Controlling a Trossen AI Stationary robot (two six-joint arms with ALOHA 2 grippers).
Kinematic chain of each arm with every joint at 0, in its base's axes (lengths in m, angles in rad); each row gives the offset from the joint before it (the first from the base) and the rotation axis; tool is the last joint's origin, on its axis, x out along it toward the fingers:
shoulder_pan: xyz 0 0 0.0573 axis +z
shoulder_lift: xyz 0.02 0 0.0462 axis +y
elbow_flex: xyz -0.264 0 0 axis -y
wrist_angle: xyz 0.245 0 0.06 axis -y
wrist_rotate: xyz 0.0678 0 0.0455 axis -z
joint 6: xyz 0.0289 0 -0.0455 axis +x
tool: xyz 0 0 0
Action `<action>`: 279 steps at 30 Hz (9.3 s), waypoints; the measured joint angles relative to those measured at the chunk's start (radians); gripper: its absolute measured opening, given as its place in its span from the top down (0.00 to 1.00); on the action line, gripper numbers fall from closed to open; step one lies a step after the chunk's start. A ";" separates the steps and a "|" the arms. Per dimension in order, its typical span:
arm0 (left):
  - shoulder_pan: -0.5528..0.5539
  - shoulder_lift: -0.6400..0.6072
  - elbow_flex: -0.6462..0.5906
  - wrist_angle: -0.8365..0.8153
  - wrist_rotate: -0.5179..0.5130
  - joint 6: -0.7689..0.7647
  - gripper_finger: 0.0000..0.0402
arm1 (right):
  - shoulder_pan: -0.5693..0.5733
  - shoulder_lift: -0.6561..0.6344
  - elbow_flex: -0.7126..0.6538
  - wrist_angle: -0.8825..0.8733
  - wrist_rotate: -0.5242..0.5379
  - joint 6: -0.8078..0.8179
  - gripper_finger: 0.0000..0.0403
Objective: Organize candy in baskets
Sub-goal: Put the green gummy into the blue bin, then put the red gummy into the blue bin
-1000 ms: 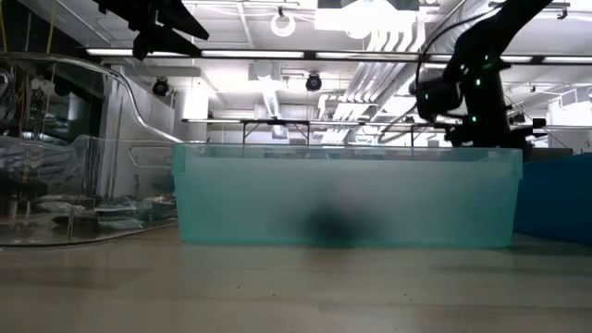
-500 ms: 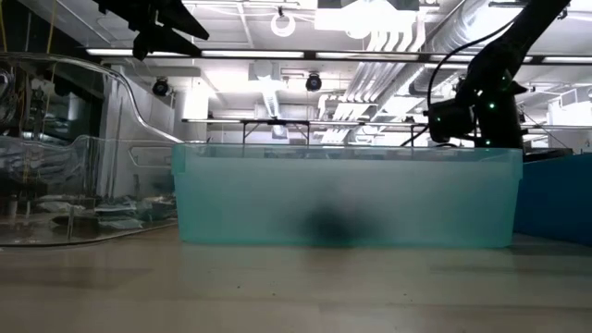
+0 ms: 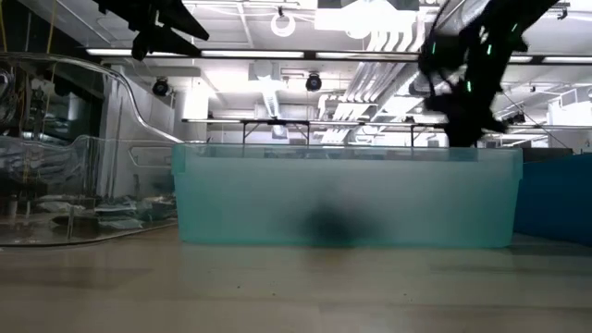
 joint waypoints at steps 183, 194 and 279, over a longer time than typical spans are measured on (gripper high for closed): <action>0.511 0.596 -0.220 -0.055 0.185 -0.543 0.96 | 0.524 -0.010 0.282 -0.261 0.219 0.418 0.38; 0.244 0.388 -0.217 0.550 0.324 -0.376 0.99 | 0.524 -0.010 0.282 -0.137 0.208 0.382 0.38; -0.124 0.335 0.194 -0.170 -0.225 0.170 0.41 | 0.553 -0.036 0.283 -0.091 -0.164 0.139 0.99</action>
